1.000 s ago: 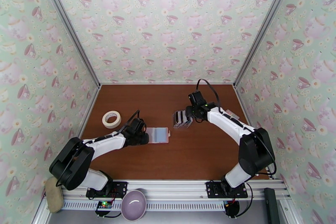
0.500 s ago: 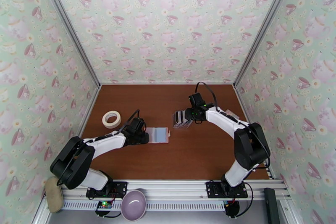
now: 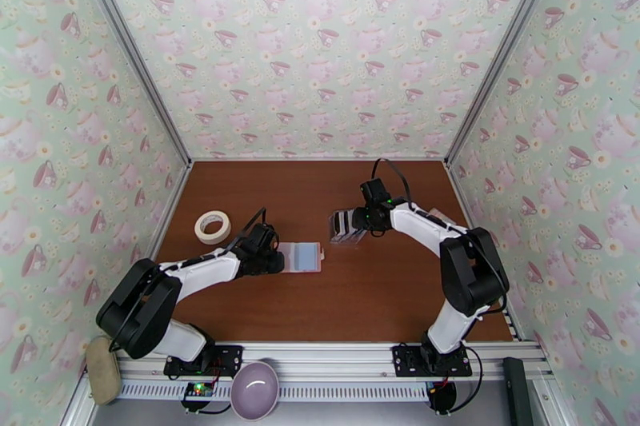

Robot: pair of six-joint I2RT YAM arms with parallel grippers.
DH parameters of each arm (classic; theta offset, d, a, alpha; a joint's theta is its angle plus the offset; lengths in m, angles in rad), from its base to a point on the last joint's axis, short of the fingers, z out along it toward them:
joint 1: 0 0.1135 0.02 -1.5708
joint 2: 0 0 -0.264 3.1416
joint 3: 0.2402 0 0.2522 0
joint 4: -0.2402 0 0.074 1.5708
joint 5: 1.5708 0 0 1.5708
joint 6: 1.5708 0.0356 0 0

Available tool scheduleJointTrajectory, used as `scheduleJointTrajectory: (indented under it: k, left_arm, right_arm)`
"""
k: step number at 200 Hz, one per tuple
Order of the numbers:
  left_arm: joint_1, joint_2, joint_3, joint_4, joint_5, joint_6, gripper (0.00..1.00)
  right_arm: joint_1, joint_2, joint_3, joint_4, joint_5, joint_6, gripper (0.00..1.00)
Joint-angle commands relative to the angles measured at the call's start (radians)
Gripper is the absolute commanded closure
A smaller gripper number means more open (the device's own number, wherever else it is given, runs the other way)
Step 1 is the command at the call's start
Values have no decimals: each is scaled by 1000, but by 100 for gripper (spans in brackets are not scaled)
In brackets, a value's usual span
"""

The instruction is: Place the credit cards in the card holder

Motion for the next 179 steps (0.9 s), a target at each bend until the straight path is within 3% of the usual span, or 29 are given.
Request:
scheduleJointTrajectory:
  k: [1,69,179]
  left_arm:
    - [7,40,11,49,14,14,64]
    - [10,38,11,48,10,14,64]
    - [10,35,15,42,8,18,63]
  right_arm:
    - [-2,21,-18,12,-7,-11,47]
    - [-3,-21,-9,-32,73,-32,49]
    - [-4,-54,23,-64,84,-39,56]
